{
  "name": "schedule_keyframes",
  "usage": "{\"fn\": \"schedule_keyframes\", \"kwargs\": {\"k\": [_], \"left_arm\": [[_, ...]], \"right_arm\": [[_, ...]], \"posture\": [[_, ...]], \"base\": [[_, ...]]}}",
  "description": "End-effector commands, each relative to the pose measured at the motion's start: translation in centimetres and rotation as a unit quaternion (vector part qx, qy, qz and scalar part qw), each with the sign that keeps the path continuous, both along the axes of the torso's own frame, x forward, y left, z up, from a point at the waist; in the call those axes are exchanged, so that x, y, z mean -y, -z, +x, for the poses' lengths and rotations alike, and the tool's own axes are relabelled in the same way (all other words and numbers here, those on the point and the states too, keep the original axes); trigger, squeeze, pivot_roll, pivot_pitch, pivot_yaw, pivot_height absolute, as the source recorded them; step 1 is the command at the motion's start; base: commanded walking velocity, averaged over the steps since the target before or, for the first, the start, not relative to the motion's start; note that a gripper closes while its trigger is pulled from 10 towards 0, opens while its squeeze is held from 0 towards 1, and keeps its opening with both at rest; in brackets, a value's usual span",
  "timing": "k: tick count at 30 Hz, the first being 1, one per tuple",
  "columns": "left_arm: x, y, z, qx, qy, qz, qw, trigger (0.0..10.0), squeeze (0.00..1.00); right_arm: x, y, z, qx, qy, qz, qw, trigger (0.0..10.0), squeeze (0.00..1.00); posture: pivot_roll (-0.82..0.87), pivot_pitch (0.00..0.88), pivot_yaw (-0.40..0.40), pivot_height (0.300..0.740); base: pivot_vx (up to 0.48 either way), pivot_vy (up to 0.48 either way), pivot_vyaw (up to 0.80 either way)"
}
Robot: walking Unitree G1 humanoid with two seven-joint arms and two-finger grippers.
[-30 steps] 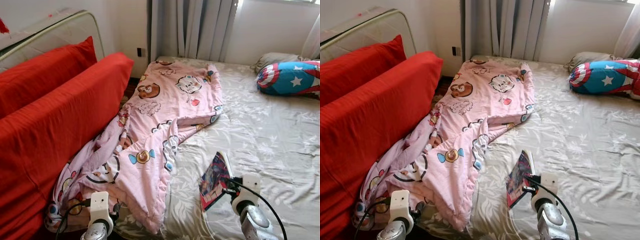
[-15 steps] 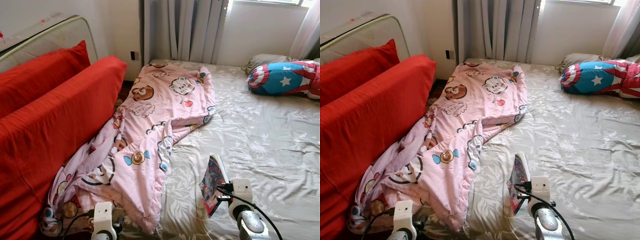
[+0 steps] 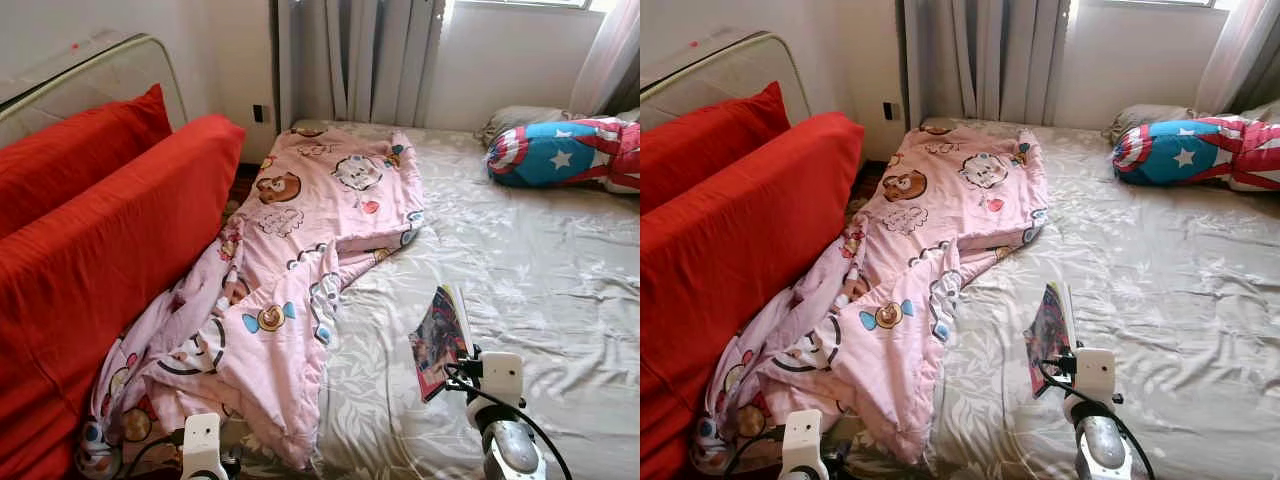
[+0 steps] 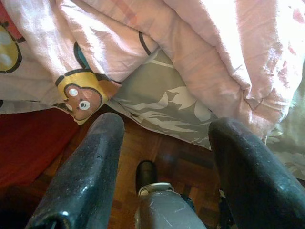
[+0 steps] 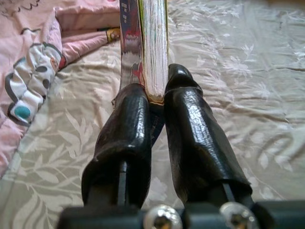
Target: Clean up the room
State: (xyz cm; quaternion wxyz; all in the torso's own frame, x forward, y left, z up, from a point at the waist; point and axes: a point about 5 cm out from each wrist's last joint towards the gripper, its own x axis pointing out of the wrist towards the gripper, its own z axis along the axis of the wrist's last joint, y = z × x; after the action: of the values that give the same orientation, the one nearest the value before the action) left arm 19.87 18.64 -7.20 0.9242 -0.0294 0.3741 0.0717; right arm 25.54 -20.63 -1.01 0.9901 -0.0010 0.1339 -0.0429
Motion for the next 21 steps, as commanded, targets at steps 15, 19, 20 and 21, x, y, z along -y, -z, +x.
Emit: {"fn": "schedule_keyframes", "kwargs": {"k": [15, 19, 20, 21], "left_arm": [[0.2, 0.2, -0.4, -0.009, 0.016, 0.005, 1.000, 10.0, 0.00], [0.3, 0.3, -0.5, -0.010, 0.019, 0.005, 1.000, 10.0, 0.00], [0.3, 0.3, -0.5, -0.010, 0.020, 0.005, 1.000, 10.0, 0.00], [0.3, 0.3, -0.4, -0.010, 0.020, 0.005, 1.000, 10.0, 0.00]], "right_arm": [[1.4, 0.3, -0.6, -0.009, 0.060, 0.028, 0.998, 10.0, 0.00], [1.4, 0.2, -0.4, -0.005, 0.062, 0.023, 0.998, 10.0, 0.00], [1.4, 0.2, -0.4, -0.006, 0.062, 0.022, 0.998, 10.0, 0.00], [1.4, 0.2, -0.4, -0.007, 0.061, 0.020, 0.998, 10.0, 0.00]], "posture": [[-0.20, 0.000, 0.016, 0.740], [-0.20, 0.000, 0.020, 0.740], [-0.20, 0.000, 0.020, 0.740], [-0.20, 0.000, 0.020, 0.740]], "base": [[0.000, -0.284, -0.40], [0.000, -0.361, -0.18], [0.000, -0.360, 0.00], [0.000, -0.360, 0.00]]}}
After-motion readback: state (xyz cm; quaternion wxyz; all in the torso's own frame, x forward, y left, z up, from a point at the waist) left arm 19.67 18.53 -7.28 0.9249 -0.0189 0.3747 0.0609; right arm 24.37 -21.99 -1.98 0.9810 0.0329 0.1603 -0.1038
